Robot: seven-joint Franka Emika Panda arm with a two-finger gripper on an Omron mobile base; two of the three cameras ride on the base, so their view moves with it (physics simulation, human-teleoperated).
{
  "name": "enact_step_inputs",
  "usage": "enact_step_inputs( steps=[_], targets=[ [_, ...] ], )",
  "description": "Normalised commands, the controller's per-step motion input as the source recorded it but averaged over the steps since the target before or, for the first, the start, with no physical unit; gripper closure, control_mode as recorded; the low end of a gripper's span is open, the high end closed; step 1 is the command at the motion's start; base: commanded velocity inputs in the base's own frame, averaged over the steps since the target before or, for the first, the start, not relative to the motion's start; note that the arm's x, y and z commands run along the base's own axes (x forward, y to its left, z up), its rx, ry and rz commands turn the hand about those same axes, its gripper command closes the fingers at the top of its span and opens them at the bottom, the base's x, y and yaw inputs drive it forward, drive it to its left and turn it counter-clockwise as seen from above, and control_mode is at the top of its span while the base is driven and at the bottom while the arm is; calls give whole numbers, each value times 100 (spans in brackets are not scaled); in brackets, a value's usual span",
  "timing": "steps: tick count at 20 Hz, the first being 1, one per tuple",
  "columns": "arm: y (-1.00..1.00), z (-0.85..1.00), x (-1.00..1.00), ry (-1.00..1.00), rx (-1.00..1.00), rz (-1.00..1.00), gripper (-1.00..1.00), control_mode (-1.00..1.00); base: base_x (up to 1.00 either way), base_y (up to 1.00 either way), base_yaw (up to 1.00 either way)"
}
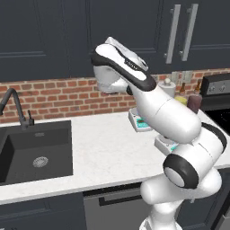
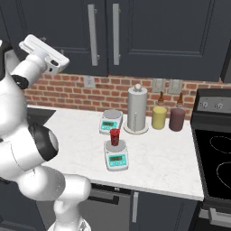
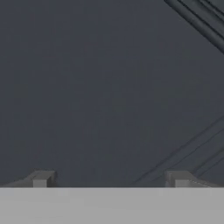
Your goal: Pick the yogurt and place it on the digital scale for weighing, and close the cabinet.
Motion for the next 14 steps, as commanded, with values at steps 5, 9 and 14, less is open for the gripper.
enact_step_inputs(
  steps=[5, 9, 14],
  targets=[
    [-39, -2, 33, -7, 0, -10, -100, -100, 0, 0, 0],
    [-8, -20, 67, -10, 0, -2, -100, -100, 0, 0, 0],
    [0, -37, 100, -4, 0, 0, -100, -100, 0, 0, 0]
  ],
)
